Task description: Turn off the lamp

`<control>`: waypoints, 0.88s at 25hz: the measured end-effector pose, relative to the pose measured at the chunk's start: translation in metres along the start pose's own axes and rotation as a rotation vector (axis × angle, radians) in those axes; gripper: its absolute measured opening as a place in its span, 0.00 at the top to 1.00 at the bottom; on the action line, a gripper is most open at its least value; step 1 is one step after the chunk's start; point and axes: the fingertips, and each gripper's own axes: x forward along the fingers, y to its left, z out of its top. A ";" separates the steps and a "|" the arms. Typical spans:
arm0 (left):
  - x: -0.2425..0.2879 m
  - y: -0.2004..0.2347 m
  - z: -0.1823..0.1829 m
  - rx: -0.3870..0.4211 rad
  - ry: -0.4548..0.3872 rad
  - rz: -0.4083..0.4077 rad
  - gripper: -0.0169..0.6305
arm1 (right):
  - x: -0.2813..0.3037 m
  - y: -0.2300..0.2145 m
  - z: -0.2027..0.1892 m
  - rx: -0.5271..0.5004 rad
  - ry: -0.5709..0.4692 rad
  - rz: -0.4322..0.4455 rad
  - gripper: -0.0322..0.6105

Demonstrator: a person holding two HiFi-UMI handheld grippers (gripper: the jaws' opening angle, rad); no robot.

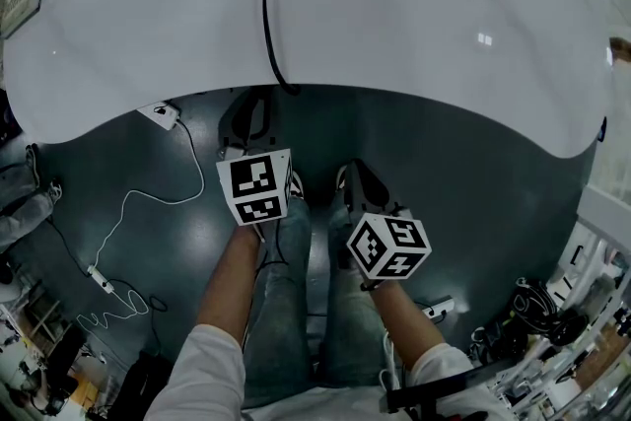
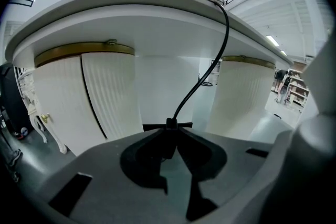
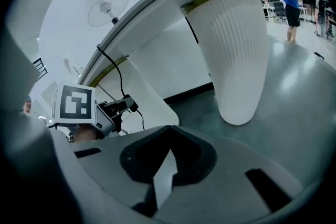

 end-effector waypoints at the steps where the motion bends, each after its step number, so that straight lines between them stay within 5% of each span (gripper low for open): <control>1: -0.001 0.000 0.000 0.003 -0.001 0.002 0.86 | -0.001 0.000 0.000 0.000 0.000 -0.001 0.95; 22: -0.010 -0.001 0.026 0.022 -0.065 0.046 0.84 | -0.013 0.005 0.017 -0.011 -0.024 0.007 0.95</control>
